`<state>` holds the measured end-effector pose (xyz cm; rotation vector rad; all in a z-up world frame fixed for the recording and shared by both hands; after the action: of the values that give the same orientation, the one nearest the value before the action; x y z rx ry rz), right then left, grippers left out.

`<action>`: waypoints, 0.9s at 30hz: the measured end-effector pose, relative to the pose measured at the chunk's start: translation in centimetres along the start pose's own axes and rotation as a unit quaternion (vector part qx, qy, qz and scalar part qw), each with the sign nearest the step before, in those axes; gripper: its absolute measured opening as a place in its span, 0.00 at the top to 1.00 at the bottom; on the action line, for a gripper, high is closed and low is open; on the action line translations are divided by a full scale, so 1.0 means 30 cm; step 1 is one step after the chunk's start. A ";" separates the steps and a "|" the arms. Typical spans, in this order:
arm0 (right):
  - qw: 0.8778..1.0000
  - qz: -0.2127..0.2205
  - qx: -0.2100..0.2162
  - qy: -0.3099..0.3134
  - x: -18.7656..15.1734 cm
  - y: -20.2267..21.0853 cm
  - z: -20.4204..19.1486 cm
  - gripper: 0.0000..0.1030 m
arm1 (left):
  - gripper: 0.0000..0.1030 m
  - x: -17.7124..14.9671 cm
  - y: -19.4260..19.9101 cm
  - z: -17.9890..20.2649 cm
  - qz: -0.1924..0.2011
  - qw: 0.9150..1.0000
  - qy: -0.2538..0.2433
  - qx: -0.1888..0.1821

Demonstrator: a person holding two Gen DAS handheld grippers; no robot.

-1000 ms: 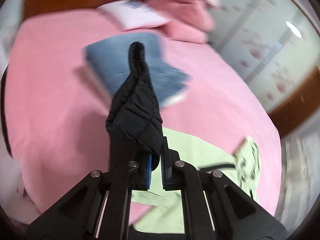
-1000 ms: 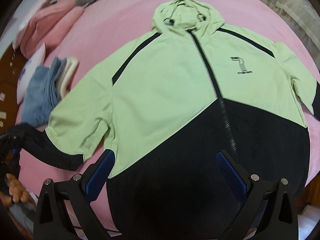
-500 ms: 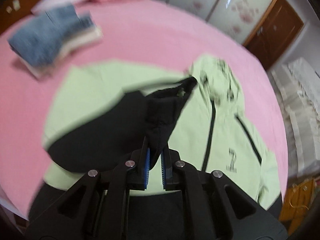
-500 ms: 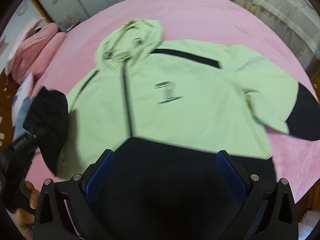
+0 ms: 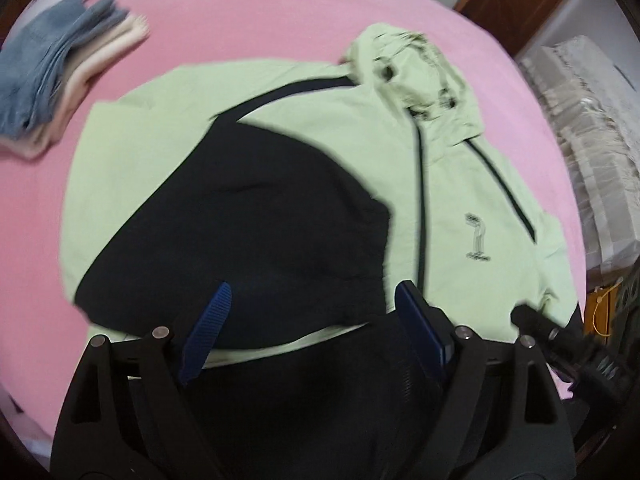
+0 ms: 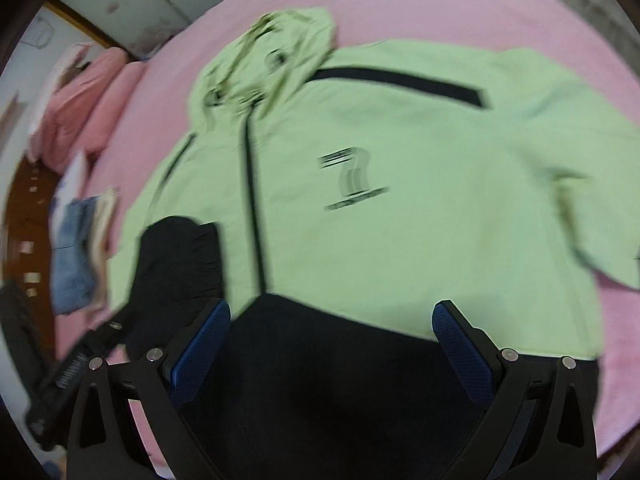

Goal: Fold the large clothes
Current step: 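Fold the held sleeve across the jacket body toward the zipper with the left gripper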

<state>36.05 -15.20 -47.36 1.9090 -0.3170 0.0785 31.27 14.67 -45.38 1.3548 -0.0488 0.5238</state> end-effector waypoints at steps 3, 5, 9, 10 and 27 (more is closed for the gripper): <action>0.997 -0.038 0.072 -0.006 -0.026 -0.071 -0.110 0.06 | 0.20 -0.076 0.027 -0.087 -0.026 0.999 0.023 0.009; 0.989 -0.087 0.117 -0.020 -0.062 -0.140 -0.184 0.18 | 0.20 -0.127 0.046 -0.135 -0.049 0.998 0.036 0.009; 0.978 -0.162 0.115 -0.059 -0.147 -0.286 -0.247 0.22 | 0.20 -0.197 0.025 -0.228 -0.069 0.997 0.023 0.041; 0.978 -0.172 0.102 -0.063 -0.158 -0.318 -0.253 0.22 | 0.20 -0.206 0.028 -0.244 -0.069 0.996 0.020 0.048; 0.997 0.003 0.066 0.029 0.093 -0.135 -0.340 0.79 | 0.20 -0.156 -0.044 -0.451 -0.041 0.996 0.040 0.075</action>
<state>40.80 -4.92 -46.86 2.0323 -0.2849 0.1629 24.09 25.63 -51.27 1.4749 0.1138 0.5200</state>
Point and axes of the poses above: each gripper's, at about its wrist camera, not at the fingertips, and y roughly against the way its jaws point, z to its right, x to its top, the point moved 9 cm from there along -y, roughly the way its jaws point, and after that the axes turned 3 degrees about -y, right-handed, at the moved point
